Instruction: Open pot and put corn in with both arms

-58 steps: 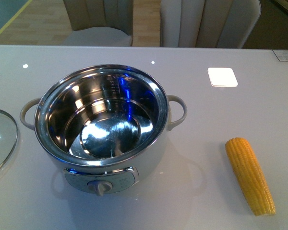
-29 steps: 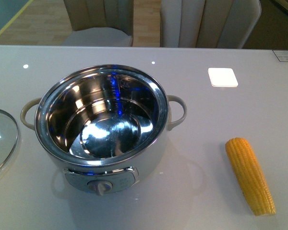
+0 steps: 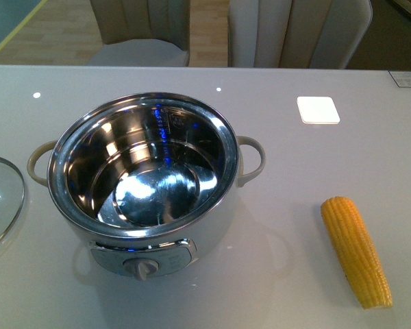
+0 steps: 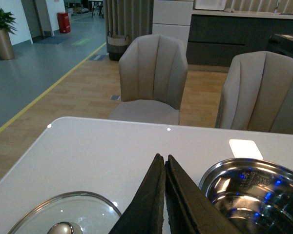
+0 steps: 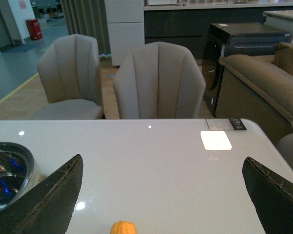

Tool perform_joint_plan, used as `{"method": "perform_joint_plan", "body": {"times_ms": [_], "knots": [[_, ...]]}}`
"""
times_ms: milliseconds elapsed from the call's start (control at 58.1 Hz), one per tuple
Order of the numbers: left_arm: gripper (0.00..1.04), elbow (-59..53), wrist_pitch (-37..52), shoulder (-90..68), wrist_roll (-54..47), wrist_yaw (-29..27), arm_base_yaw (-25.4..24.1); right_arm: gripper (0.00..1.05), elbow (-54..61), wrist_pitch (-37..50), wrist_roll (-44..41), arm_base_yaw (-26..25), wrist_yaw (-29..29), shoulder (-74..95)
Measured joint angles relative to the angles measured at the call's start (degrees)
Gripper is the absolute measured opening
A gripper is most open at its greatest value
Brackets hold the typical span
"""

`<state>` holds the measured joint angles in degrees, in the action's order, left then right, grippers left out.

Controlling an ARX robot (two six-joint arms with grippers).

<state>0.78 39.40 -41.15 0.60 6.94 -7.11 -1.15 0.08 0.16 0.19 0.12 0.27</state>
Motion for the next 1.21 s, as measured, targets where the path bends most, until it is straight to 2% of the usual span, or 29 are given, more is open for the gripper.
{"method": "perform_joint_plan", "body": {"times_ms": [86, 155, 224, 689, 1171, 1206], "knots": [[0.03, -0.04, -3.39, 4.11, 0.00, -1.62, 1.25, 0.96, 0.00, 0.00, 0.00, 0.00, 0.00, 0.00], [0.03, -0.04, -6.34, 7.10, 0.00, -6.32, 4.96, 0.96, 0.00, 0.00, 0.00, 0.00, -0.02, 0.00], [0.03, -0.04, -8.52, 9.68, -0.09, -6.40, 6.67, 0.96, 0.00, 0.00, 0.00, 0.00, -0.02, 0.00], [0.03, -0.07, -21.51, 23.28, -0.11, -6.95, 6.97, 0.96, 0.00, 0.00, 0.00, 0.00, 0.00, 0.00], [0.03, -0.07, -29.40, 31.17, -0.11, -6.95, 6.97, 0.96, 0.00, 0.00, 0.00, 0.00, -0.02, 0.00], [0.03, -0.04, -32.98, 33.77, -0.13, -6.97, 6.97, 0.96, 0.00, 0.00, 0.00, 0.00, -0.02, 0.00]]}}
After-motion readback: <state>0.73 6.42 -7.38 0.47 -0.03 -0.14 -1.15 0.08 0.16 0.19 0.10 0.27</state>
